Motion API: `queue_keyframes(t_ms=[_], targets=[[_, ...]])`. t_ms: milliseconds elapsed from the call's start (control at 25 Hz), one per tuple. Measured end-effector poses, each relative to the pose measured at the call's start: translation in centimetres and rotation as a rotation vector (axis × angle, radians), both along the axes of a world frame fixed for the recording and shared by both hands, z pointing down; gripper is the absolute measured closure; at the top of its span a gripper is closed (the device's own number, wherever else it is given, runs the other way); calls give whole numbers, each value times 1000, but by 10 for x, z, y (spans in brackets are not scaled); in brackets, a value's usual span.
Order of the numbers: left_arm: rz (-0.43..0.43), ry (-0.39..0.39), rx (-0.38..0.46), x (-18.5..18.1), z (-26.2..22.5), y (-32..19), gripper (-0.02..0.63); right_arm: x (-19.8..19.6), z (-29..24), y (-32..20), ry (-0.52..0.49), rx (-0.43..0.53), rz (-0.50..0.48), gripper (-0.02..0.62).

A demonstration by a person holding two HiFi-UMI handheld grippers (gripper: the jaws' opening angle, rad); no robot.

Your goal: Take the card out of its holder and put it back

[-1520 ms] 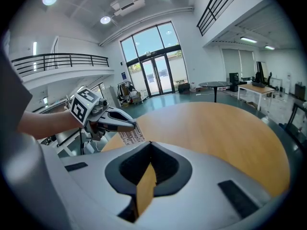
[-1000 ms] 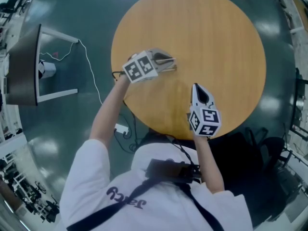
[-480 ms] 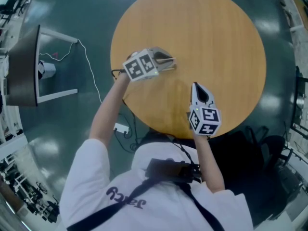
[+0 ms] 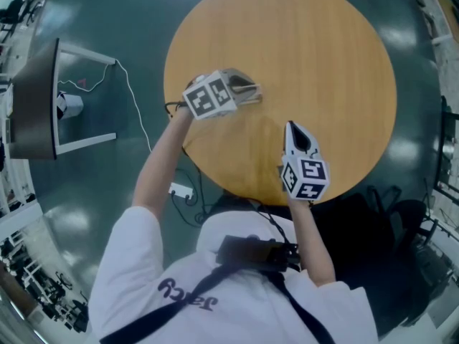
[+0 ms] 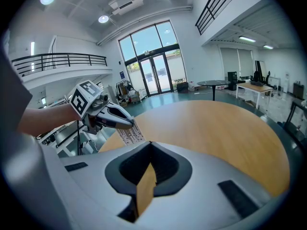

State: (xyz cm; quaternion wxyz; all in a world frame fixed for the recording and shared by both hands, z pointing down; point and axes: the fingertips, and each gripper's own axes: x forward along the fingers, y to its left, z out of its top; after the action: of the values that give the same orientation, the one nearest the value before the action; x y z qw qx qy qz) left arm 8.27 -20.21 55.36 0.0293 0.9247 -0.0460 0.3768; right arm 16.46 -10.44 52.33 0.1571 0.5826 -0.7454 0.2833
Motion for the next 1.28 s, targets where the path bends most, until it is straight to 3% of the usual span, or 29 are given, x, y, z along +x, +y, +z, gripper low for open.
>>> queue_keyframes(t_ms=[1280], targets=[[-21, -114, -15, -8, -2, -7, 577, 2, 1, -1, -11, 3, 19, 574]])
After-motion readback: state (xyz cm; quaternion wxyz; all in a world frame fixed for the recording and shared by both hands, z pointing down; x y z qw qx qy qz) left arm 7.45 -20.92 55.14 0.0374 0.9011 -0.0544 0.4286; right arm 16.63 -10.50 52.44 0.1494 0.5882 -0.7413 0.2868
